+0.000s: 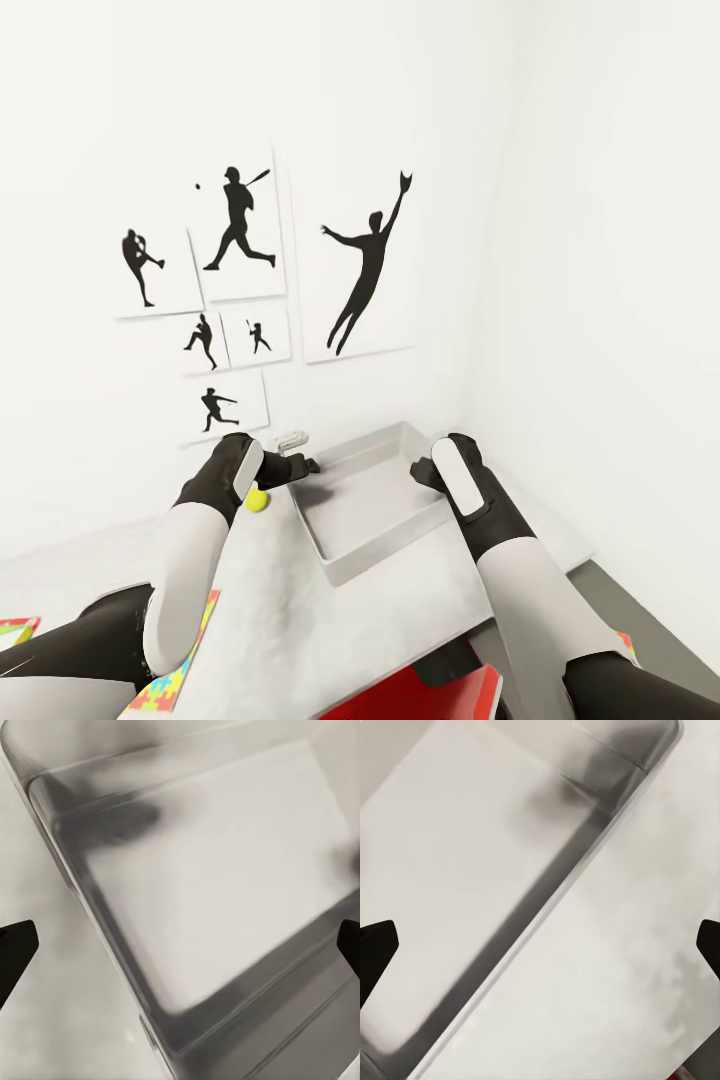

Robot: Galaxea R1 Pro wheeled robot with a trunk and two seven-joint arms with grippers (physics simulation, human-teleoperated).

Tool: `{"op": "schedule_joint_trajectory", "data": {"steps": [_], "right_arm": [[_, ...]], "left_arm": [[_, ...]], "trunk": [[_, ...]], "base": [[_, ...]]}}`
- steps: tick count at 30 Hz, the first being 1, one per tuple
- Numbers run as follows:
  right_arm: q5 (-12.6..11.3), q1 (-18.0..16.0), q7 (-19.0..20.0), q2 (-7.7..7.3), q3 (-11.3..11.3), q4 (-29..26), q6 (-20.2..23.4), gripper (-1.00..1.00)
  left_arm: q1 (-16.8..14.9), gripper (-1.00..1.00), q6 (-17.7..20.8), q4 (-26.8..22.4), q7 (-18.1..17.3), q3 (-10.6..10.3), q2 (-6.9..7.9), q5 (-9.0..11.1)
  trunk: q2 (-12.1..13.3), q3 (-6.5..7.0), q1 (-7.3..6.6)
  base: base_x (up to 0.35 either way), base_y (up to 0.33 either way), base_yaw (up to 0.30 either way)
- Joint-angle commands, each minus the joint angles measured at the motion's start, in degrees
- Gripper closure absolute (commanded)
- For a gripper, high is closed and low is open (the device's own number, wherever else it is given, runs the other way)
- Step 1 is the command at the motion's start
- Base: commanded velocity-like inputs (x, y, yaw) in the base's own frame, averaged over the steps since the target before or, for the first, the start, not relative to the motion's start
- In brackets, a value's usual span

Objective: Put all the toys in the child's room - the three board games (two on the bed and one on the table), the two jigsaw puzzles on the table, and the tennis ball on the table - inside the toy box on the table in the child's room.

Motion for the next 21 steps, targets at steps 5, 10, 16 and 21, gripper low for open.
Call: {"op": "schedule_joint_trajectory", "data": {"steps": [5,10,16,21], "right_arm": [[-0.5,-0.1,-0.3,0.0,0.1,0.0,0.2,-1.0],[-0.5,-0.1,1.2,0.0,0.1,0.4,0.2,-1.0],[-0.5,-0.1,3.0,0.0,0.1,1.3,0.1,-1.0],[-0.5,-0.1,3.5,0.0,0.4,1.5,0.1,-1.0]], "left_arm": [[-0.1,-1.0,0.3,-0.1,-0.1,0.4,-0.07,0.0],[-0.1,-1.0,0.3,-0.1,-0.2,0.4,-0.08,0.0],[-0.1,-1.0,0.4,-0.1,-0.2,0.4,-0.04,0.0],[-0.1,-1.0,0.4,-0.1,-0.3,0.5,-0.03,0.0]], "trunk": [[-0.1,-0.6,0.04],[-0.1,-1.06,0.04],[-0.1,-1.61,0.04],[-0.1,-2.07,0.04]], "base": [[0.0,0.0,0.0],[0.0,0.0,0.0],[0.0,0.0,0.0],[0.0,0.0,0.0]]}}
